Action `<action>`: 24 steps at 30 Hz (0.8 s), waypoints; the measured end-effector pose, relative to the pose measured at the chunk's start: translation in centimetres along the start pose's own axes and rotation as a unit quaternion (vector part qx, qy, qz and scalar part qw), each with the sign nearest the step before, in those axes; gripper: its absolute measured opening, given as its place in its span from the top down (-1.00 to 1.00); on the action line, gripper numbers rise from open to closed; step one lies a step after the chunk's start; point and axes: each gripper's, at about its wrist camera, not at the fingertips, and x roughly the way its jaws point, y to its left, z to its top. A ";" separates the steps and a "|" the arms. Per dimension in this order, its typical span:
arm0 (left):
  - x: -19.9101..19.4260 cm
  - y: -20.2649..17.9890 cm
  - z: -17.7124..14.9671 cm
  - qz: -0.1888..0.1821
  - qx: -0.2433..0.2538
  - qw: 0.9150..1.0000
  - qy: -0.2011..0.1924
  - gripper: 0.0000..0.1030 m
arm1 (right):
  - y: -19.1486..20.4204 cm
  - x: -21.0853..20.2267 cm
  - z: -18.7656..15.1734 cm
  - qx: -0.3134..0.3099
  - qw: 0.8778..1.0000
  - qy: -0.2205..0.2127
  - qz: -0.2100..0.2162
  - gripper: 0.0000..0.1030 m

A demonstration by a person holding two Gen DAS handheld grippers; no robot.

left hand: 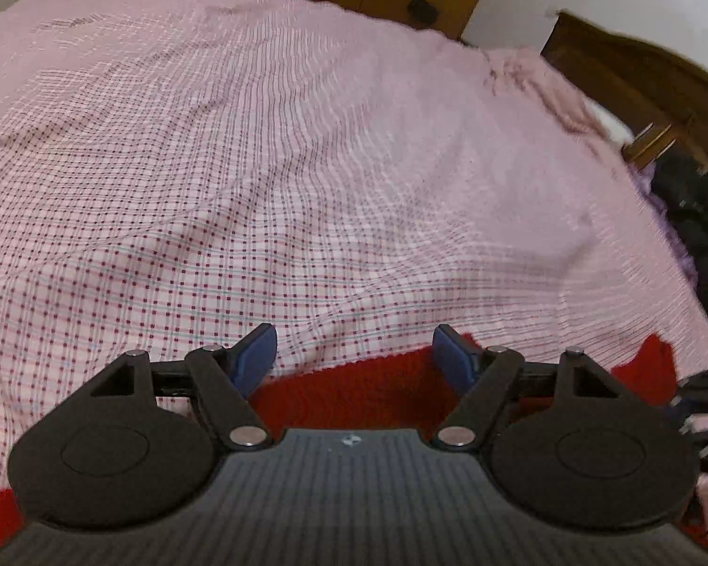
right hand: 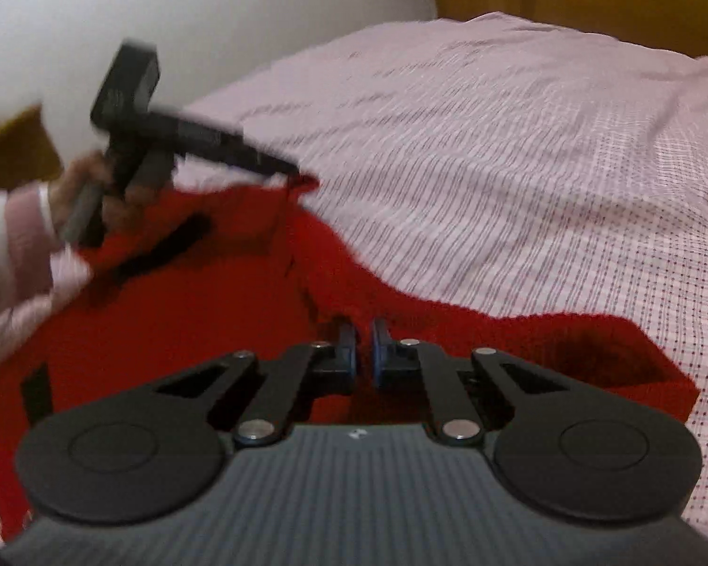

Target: Fold small clothes

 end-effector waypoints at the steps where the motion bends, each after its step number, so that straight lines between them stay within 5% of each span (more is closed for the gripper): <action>1: -0.4 0.1 -0.1 -0.001 -0.004 1.000 -0.003 -0.53 | 0.0 0.1 -0.2 0.000 1.000 -0.001 -0.006 0.82; 5: -1.1 -0.3 -0.3 0.013 0.003 1.000 -0.004 -0.53 | -1.1 0.1 0.6 0.058 0.989 -0.066 -0.122 0.77; 8: -1.3 -1.0 -0.6 0.025 0.021 0.999 -0.002 -0.53 | -2.2 -0.6 1.0 0.104 0.974 -0.110 -0.171 0.52; 12: -0.9 -2.0 -1.4 0.044 0.053 0.998 0.000 -0.53 | -2.5 -0.8 0.6 0.127 0.971 -0.107 -0.173 0.50; 18: 3.1 -3.1 -2.6 0.141 0.083 0.986 0.030 -0.61 | -3.4 2.0 -0.9 0.167 0.964 -0.016 -0.208 0.56; 20: 3.7 -3.7 -3.0 0.171 0.092 0.981 0.026 -0.77 | -4.3 2.5 -1.7 0.198 0.959 -0.023 -0.200 0.56; 24: 3.1 -4.3 -3.1 0.195 0.097 0.976 0.018 -0.80 | -4.3 0.8 -1.7 0.235 0.952 -0.047 -0.191 0.55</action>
